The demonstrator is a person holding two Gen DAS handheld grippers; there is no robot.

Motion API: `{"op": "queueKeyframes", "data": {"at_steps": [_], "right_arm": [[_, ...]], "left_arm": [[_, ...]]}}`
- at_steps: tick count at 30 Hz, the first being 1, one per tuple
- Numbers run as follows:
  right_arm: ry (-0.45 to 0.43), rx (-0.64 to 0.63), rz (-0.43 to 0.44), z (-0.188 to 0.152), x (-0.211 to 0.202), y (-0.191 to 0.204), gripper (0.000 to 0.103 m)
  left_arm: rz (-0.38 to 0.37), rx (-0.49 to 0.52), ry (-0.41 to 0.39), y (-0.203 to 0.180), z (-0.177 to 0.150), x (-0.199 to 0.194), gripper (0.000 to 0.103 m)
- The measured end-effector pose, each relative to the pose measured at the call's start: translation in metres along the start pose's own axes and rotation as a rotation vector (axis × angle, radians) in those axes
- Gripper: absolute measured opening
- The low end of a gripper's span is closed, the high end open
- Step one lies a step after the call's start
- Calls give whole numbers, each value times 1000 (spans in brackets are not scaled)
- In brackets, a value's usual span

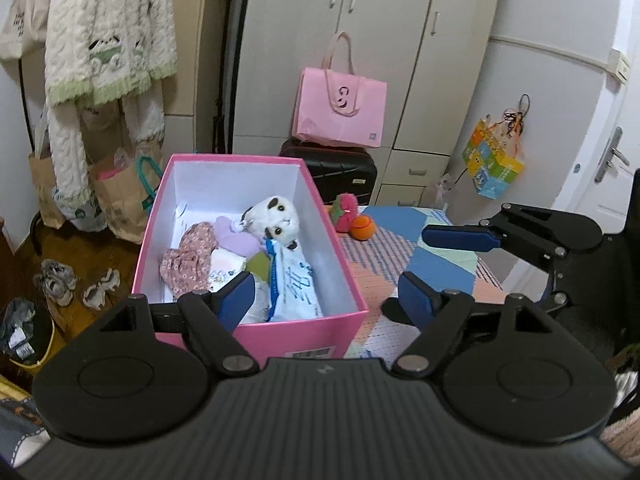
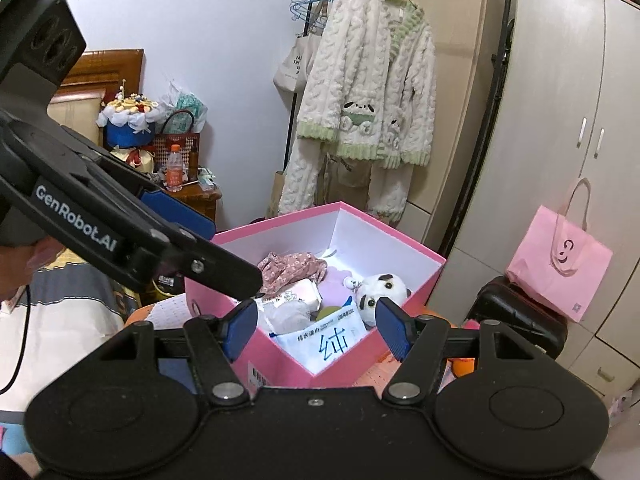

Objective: Organize soft objects
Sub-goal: 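Withdraw the left tool while the right tool moves toward the pink fuzzy keychain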

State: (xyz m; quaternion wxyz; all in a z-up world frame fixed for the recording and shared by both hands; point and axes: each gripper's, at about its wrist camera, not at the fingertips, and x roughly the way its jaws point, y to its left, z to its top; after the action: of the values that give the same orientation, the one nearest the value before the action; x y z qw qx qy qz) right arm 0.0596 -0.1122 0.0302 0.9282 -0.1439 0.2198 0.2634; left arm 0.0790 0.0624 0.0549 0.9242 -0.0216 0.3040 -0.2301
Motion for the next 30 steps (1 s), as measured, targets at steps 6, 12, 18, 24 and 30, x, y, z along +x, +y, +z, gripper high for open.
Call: {"op": "queueKeyframes", "data": {"at_steps": [6,12,18,24,30], "right_arm": [[3,79,16,-8,-28,-33,70],[11,192,12,-20,-44,-76,71],[28,251,1,-36,-46,-111,71],[42,321,29,-47,-35,-151,71],[82,335,50,-54,-14,-183,71]], "left_arm": [[-44,19,-4,-20,3,-2,78],[-84,46,-4,-47,3,13,78],[-113,68,23,-75,3,47,78],[-112,83,35,-101,3,89,78],[-94,74,49,-116,8,137,78]]}}
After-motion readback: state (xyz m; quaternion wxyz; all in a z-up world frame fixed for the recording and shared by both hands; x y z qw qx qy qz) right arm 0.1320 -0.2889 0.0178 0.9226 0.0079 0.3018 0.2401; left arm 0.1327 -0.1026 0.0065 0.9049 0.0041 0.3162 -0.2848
